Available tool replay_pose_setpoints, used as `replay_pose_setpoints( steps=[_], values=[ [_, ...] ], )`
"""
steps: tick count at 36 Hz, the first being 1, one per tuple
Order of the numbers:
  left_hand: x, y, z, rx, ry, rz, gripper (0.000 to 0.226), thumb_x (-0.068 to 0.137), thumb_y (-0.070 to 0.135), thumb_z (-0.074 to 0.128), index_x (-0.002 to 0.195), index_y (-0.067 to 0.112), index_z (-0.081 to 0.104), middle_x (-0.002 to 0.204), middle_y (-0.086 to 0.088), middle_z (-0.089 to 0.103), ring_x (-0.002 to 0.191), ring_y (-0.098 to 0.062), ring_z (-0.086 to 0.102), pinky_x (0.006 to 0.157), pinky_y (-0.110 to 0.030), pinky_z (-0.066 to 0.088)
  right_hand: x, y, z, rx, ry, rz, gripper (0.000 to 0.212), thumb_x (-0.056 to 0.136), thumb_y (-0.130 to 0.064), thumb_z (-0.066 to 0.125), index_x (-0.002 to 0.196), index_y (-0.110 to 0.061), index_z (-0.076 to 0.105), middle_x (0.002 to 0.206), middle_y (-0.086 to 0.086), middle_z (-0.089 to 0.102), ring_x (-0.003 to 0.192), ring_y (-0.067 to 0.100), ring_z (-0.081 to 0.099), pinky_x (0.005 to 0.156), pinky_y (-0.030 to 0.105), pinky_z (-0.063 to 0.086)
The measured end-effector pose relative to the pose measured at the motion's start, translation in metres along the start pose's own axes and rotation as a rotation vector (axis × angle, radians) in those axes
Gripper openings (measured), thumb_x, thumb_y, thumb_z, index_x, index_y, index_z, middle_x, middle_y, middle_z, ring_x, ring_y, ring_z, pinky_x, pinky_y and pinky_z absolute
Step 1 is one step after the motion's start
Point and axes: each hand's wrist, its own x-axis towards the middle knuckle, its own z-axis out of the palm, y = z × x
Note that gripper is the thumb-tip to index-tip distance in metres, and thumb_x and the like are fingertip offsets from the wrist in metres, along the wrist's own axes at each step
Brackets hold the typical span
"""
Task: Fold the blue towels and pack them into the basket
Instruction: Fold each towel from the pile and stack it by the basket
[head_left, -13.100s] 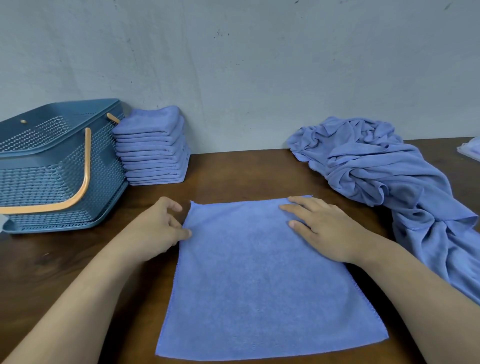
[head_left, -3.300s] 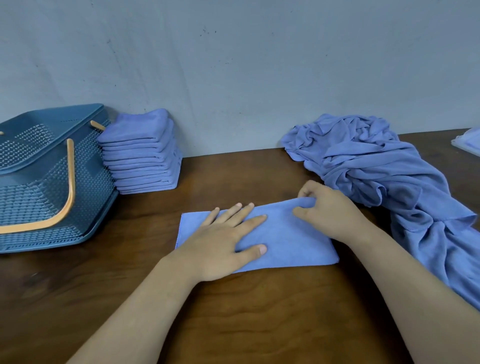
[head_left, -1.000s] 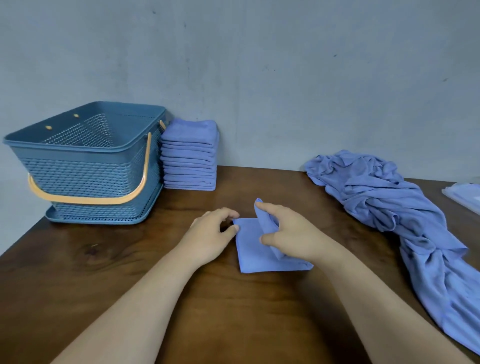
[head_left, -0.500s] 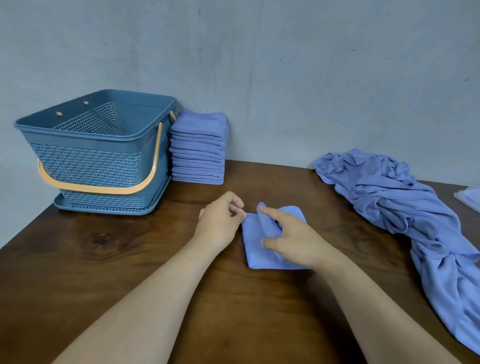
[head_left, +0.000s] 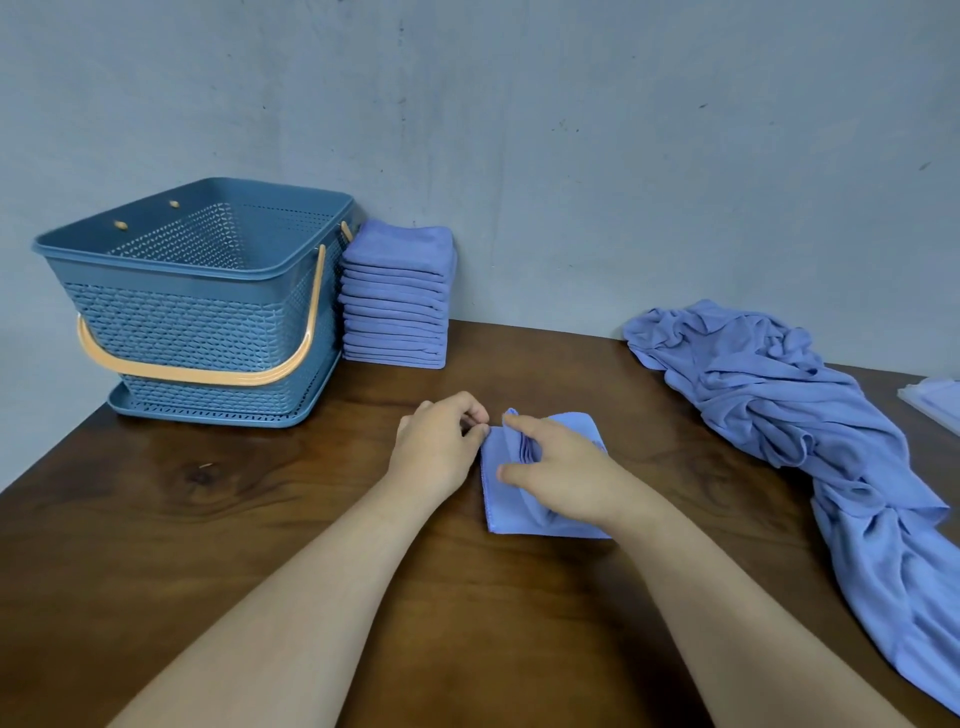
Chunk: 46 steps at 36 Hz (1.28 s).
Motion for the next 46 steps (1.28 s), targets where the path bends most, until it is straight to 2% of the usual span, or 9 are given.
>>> replay_pose_setpoints(
  steps=[3,5,8,13,20,25,33,41,46],
  values=[
    [-0.001,0.001,-0.001,-0.005,0.001,0.005,0.008,0.103,0.035,0.065,0.096,0.038,0.066,0.091,0.021,0.067,0.099,-0.004,0.053,0.095,-0.031,0.038,0.000,0.002,0.006,0.132,0.076,0.020,0.065,0.097,-0.050,0.061,0.158,-0.051,0.039,0.149,-0.023,0.050,0.110,-0.003,0.049,0.101,0.026,0.042],
    [-0.002,0.001,-0.002,0.005,-0.005,0.003,0.008,0.104,0.035,0.064,0.097,0.039,0.065,0.092,0.022,0.066,0.101,-0.005,0.053,0.097,-0.032,0.039,0.001,0.003,0.006,0.236,0.091,0.059,0.059,0.099,-0.047,0.059,0.155,-0.051,0.044,0.121,-0.022,0.064,0.092,0.000,0.057,0.104,0.034,0.052],
    [-0.002,0.002,-0.003,0.006,-0.019,-0.002,0.008,0.104,0.035,0.063,0.097,0.038,0.066,0.092,0.022,0.067,0.102,-0.006,0.053,0.101,-0.034,0.039,0.003,0.001,0.003,0.365,0.057,0.087,0.049,0.103,-0.032,0.056,0.152,-0.037,0.052,0.073,-0.010,0.059,0.064,0.011,0.058,0.069,0.030,0.058],
    [-0.001,0.003,-0.009,-0.068,-0.049,-0.033,0.014,0.106,0.026,0.059,0.105,0.037,0.068,0.096,0.020,0.068,0.106,-0.009,0.059,0.109,-0.041,0.044,-0.004,-0.004,-0.006,0.588,0.067,0.024,0.052,0.106,-0.018,0.047,0.149,-0.046,0.052,0.135,-0.019,0.061,0.091,0.018,0.079,0.063,0.029,0.058],
    [-0.004,0.004,-0.014,-0.166,-0.062,-0.058,0.021,0.110,0.018,0.052,0.114,0.033,0.067,0.108,0.019,0.073,0.110,-0.007,0.066,0.105,-0.041,0.053,-0.002,0.045,-0.040,0.082,0.364,-0.225,0.050,0.096,0.000,0.060,0.123,-0.041,0.072,0.116,-0.024,0.072,0.104,0.002,0.070,0.090,0.023,0.056],
    [-0.002,0.004,-0.012,-0.141,-0.063,-0.064,0.020,0.110,0.019,0.051,0.113,0.034,0.065,0.105,0.020,0.072,0.113,-0.009,0.063,0.108,-0.043,0.050,0.002,0.069,-0.034,-0.153,0.170,-0.340,0.030,0.100,-0.039,0.072,0.130,-0.037,0.072,0.132,-0.028,0.064,0.127,-0.004,0.057,0.112,0.030,0.045],
    [-0.003,0.004,-0.008,-0.099,-0.059,-0.045,0.021,0.110,0.019,0.050,0.111,0.036,0.064,0.099,0.022,0.068,0.114,-0.013,0.060,0.107,-0.046,0.050,-0.003,0.058,-0.010,-0.408,-0.024,-0.259,0.081,0.085,-0.097,0.030,0.158,-0.067,0.010,0.171,-0.033,-0.001,0.160,0.000,-0.009,0.132,0.043,0.002],
    [-0.018,0.026,-0.012,-0.094,0.136,0.228,0.027,0.110,0.015,0.045,0.121,0.029,0.066,0.117,0.016,0.065,0.113,-0.006,0.055,0.096,-0.027,0.047,-0.002,0.051,-0.008,-0.452,-0.082,-0.203,0.088,0.073,-0.107,0.029,0.147,-0.079,-0.009,0.172,-0.026,-0.015,0.161,0.014,-0.018,0.128,0.059,-0.003],
    [-0.040,0.047,0.005,0.044,-0.201,0.350,0.043,0.114,0.031,0.039,0.156,0.032,0.043,0.154,0.016,0.051,0.143,-0.003,0.039,0.123,-0.032,0.030,0.000,0.054,-0.005,-0.386,-0.038,-0.234,0.099,0.079,-0.100,0.034,0.159,-0.059,-0.008,0.171,-0.031,-0.008,0.161,0.009,-0.016,0.129,0.059,-0.002]
  ],
)
